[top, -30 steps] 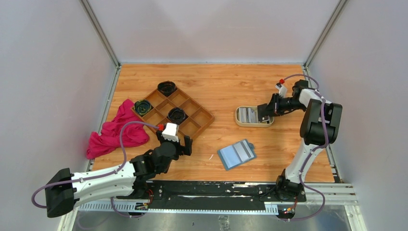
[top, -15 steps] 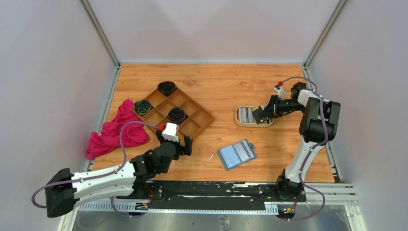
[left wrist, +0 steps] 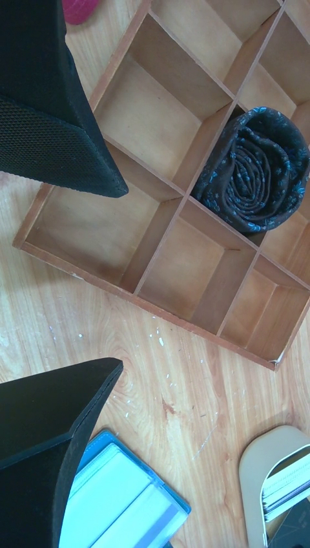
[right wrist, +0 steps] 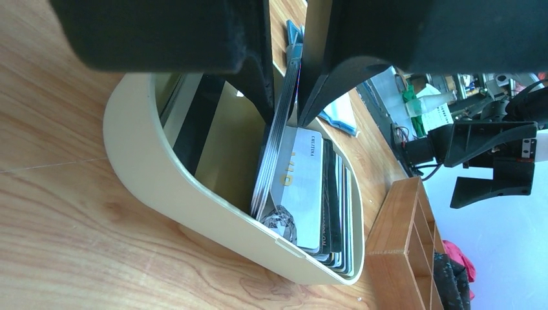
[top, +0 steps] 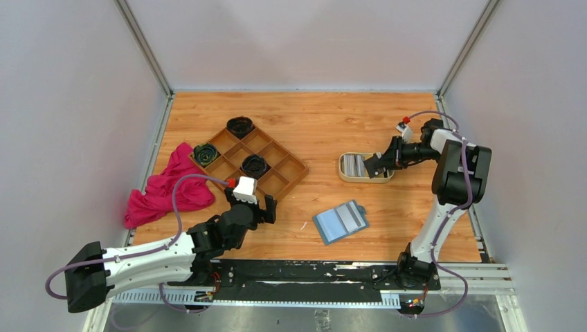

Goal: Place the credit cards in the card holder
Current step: Pick up the credit card from the storage box.

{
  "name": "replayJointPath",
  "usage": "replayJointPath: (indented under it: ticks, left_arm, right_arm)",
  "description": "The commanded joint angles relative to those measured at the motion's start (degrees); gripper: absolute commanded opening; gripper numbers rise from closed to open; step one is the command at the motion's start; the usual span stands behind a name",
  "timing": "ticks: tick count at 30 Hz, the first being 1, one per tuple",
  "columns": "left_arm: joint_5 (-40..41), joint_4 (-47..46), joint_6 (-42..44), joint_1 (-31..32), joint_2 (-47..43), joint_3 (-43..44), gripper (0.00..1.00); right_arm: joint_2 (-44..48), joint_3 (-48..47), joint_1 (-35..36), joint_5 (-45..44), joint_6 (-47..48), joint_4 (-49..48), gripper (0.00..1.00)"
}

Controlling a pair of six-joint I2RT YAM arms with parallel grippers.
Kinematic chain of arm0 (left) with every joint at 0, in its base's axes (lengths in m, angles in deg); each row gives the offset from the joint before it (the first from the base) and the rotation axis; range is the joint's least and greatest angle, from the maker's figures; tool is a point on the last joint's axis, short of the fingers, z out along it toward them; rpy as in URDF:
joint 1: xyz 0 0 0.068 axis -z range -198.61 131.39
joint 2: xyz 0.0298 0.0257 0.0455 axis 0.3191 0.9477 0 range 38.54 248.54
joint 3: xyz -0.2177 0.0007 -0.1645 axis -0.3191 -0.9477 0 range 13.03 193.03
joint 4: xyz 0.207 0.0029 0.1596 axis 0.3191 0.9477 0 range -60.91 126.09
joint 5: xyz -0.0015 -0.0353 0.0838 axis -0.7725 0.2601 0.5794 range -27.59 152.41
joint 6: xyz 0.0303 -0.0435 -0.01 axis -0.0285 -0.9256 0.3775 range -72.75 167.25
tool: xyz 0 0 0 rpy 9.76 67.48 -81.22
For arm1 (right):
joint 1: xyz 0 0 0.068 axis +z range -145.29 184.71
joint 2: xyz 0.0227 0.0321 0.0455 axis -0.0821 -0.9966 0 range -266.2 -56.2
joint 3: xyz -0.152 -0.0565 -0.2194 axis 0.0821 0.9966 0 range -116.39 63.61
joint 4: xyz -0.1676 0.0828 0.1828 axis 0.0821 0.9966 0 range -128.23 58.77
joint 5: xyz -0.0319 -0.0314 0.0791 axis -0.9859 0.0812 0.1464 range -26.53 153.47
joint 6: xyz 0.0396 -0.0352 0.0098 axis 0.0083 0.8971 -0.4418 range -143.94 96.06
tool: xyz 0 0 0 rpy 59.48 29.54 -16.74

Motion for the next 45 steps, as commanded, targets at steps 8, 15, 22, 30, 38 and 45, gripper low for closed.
replayJointPath:
  ticks: [8, 15, 22, 30, 38, 45]
  left_arm:
    - [2.12, -0.05, -0.81, -0.31, 0.05, 0.31, 1.00]
    - [2.12, 0.00, -0.90, -0.30, 0.18, 0.47, 1.00]
    - [2.03, -0.05, -0.81, -0.34, 0.44, 0.55, 1.00]
    - [2.05, -0.02, -0.81, -0.35, 0.33, 0.46, 1.00]
    - [2.05, 0.02, -0.79, -0.32, 0.44, 0.59, 1.00]
    - [2.03, -0.05, -0.74, -0.36, 0.80, 0.64, 1.00]
  right_arm:
    - [-2.69, -0.45, -1.80, 4.80, -1.76, 1.63, 0.25]
    - [-2.81, -0.36, -3.35, 5.98, -2.43, 1.54, 0.26]
    - [-3.31, -0.32, -3.95, 6.46, -2.69, 1.54, 0.25]
    - [-3.34, -0.28, -4.64, 6.27, -2.96, 1.50, 0.21]
    - [-3.58, -0.24, -5.47, 6.65, -3.17, 1.55, 0.18]
    - [-4.03, -0.18, -5.78, 7.03, -3.31, 1.54, 0.17]
